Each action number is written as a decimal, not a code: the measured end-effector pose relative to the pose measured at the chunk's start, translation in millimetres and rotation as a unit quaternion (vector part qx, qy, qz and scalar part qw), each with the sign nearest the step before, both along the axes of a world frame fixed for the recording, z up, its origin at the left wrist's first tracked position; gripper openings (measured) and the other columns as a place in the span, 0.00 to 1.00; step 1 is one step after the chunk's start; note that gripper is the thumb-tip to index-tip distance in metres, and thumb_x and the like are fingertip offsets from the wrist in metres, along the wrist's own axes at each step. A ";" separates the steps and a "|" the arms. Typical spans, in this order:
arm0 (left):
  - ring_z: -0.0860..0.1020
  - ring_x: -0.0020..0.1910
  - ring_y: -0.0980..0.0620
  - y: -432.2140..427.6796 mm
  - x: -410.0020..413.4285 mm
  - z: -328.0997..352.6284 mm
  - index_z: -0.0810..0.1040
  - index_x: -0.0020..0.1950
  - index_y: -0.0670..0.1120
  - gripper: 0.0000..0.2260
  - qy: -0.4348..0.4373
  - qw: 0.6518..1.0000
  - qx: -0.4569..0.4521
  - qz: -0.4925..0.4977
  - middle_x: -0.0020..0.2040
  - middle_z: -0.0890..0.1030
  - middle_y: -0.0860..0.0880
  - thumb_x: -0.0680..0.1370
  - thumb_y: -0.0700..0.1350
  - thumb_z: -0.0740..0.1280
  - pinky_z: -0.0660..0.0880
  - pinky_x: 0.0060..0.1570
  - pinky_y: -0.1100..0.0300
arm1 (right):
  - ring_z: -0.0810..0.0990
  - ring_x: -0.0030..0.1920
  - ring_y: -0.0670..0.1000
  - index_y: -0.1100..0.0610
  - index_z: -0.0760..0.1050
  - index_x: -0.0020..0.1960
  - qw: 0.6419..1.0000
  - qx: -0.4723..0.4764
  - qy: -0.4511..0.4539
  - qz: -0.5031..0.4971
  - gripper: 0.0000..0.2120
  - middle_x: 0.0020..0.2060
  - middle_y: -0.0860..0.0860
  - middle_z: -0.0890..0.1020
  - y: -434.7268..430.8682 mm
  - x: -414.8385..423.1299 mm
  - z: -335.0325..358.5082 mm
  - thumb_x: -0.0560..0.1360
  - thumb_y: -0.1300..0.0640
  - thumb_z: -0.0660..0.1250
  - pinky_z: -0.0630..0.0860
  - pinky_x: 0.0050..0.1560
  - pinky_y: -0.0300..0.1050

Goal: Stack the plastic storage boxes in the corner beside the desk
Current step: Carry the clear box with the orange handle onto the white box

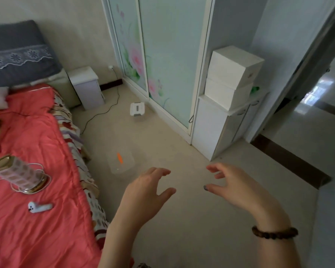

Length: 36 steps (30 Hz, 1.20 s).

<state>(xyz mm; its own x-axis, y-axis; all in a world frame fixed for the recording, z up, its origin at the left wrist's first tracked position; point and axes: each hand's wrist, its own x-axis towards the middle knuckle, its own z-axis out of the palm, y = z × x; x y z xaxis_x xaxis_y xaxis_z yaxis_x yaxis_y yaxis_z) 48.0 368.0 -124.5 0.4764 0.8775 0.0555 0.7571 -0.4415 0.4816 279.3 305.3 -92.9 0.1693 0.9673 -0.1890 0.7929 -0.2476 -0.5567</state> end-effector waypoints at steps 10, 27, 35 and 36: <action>0.74 0.57 0.63 44.8 11.2 -10.8 0.70 0.64 0.60 0.20 0.012 0.999 -0.013 0.043 0.59 0.75 0.63 0.74 0.62 0.64 0.71 0.49 0.63 | 0.74 0.56 0.38 0.44 0.71 0.66 0.999 -0.022 0.022 0.037 0.24 0.60 0.40 0.75 55.8 19.7 -15.9 0.72 0.46 0.72 0.69 0.50 0.37; 0.74 0.57 0.61 264.6 18.9 -27.9 0.70 0.64 0.58 0.19 -0.019 0.998 -0.054 0.039 0.60 0.75 0.62 0.75 0.60 0.65 0.73 0.50 0.58 | 0.74 0.58 0.40 0.45 0.70 0.67 0.998 -0.056 -0.015 0.032 0.25 0.62 0.41 0.75 273.0 13.7 -20.0 0.72 0.45 0.71 0.69 0.50 0.38; 0.74 0.57 0.61 349.0 -45.3 -12.4 0.70 0.64 0.58 0.20 -0.036 0.992 -0.023 0.116 0.60 0.75 0.62 0.74 0.60 0.65 0.74 0.52 0.57 | 0.74 0.59 0.40 0.43 0.69 0.67 0.992 -0.035 -0.023 0.115 0.25 0.62 0.40 0.75 385.4 -60.8 -11.4 0.72 0.44 0.71 0.73 0.57 0.43; 0.74 0.57 0.61 352.8 -52.4 -12.5 0.70 0.65 0.58 0.20 -0.033 0.992 -0.022 0.123 0.60 0.75 0.61 0.74 0.60 0.65 0.74 0.52 0.57 | 0.74 0.59 0.40 0.43 0.69 0.67 0.991 -0.041 -0.024 0.128 0.25 0.62 0.40 0.75 394.5 -69.1 -11.7 0.72 0.44 0.71 0.73 0.58 0.43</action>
